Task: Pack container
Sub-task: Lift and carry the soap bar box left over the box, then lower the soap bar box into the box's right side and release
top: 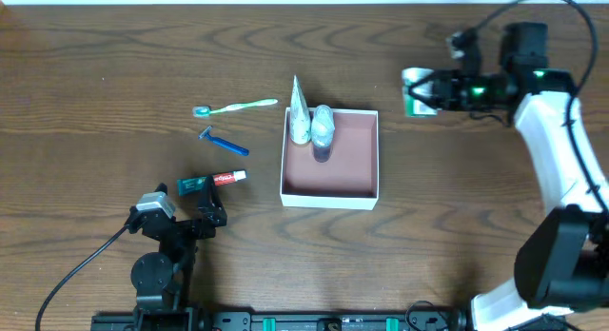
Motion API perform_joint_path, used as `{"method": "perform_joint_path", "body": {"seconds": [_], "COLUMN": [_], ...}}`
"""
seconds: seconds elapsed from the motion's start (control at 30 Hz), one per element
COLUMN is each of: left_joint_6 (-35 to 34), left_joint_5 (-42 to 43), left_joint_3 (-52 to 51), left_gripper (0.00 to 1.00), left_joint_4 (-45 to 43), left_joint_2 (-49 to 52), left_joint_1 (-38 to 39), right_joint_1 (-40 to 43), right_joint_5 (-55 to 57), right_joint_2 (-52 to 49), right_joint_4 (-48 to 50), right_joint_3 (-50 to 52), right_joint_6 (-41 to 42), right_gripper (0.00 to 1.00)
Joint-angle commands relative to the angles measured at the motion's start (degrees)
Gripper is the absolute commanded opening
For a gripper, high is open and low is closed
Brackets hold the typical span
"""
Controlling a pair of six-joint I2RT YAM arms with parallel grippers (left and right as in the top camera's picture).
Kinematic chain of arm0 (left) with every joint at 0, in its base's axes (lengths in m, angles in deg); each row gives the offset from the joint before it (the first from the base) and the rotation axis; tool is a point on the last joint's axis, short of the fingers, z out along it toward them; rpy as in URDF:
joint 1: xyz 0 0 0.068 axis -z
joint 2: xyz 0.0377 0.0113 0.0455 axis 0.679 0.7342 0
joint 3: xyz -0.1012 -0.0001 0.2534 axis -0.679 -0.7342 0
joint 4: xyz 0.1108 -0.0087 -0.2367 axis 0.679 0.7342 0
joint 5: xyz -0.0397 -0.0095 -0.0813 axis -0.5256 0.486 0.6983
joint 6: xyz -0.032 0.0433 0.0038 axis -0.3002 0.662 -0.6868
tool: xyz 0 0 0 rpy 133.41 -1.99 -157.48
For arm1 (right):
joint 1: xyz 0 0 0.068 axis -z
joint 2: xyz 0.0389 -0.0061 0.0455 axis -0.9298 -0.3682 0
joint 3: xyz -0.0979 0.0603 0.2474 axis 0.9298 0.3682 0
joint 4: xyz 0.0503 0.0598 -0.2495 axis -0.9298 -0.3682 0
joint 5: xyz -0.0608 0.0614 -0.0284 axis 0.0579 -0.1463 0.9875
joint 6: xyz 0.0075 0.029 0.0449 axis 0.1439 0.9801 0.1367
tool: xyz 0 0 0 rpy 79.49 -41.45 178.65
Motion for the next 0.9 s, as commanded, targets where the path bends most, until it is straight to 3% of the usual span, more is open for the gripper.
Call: {"method": "perform_joint_path", "body": {"seconds": [0.0, 0.33, 0.63, 0.87], "left_joint_6": [0.3, 0.3, 0.3, 0.3], "left_joint_5": [1.0, 1.0, 1.0, 1.0], "left_joint_3": [-1.0, -1.0, -1.0, -1.0], "left_gripper": [0.98, 0.98, 0.98, 0.98], "left_joint_4": [1.9, 1.9, 1.9, 1.9], "left_joint_2": [0.0, 0.0, 0.0, 0.0], "left_joint_1": [-0.3, -0.3, -0.3, -0.3], "right_joint_1": [-6.8, -22.1, -27.2, -27.9], "right_joint_5": [1.1, 22.5, 32.8, 33.6], "right_joint_2": [2.0, 1.8, 1.7, 1.5], "right_joint_4": [0.9, -0.1, -4.9, -2.2], "right_joint_3": [-1.2, -0.9, -0.4, 3.0], "right_joint_6": [6.7, 21.2, 27.8, 28.5], "right_gripper": [0.4, 0.38, 0.39, 0.41]}}
